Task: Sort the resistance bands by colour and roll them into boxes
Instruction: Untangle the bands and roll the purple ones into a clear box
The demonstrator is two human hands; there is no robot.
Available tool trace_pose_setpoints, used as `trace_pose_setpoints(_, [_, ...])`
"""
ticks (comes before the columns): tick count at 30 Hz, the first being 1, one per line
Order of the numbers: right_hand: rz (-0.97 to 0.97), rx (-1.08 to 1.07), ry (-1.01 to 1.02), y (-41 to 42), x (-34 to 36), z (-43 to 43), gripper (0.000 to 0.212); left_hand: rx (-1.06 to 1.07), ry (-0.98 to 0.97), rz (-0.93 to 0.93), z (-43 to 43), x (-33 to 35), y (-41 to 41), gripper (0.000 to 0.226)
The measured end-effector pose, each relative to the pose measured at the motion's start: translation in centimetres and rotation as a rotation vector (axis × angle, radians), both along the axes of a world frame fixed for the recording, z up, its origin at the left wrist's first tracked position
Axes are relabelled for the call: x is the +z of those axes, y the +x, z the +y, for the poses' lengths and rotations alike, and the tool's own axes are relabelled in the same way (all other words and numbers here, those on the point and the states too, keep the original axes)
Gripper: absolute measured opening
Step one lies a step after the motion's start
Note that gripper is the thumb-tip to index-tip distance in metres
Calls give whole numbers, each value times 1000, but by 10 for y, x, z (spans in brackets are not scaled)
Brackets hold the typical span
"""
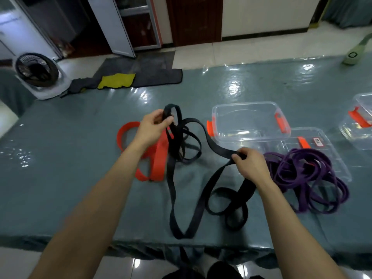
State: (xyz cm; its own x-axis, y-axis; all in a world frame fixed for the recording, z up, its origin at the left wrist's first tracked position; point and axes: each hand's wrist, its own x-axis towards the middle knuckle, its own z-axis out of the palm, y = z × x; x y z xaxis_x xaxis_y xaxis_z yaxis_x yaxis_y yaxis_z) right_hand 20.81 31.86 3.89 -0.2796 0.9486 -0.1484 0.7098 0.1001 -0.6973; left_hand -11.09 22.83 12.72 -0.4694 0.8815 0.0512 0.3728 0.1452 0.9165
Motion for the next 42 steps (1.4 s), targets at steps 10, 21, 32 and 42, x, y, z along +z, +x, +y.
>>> trace_pose_setpoints(10, [71, -38, 21, -32, 14, 0, 22, 489, -147, -393, -60, -38, -73, 27])
trace_pose_setpoints(21, [120, 139, 71, -38, 64, -15, 26, -222, -272, 415, -77, -116, 65, 116])
trace_pose_setpoints(32, [-21, 472, 335, -68, 252, 5, 54, -223, 219, 104, 17, 91, 28, 22])
trace_pose_setpoints(42, [35, 630, 379, -119, 298, -14, 22, -76, 296, 430, -33, 192, -23, 16])
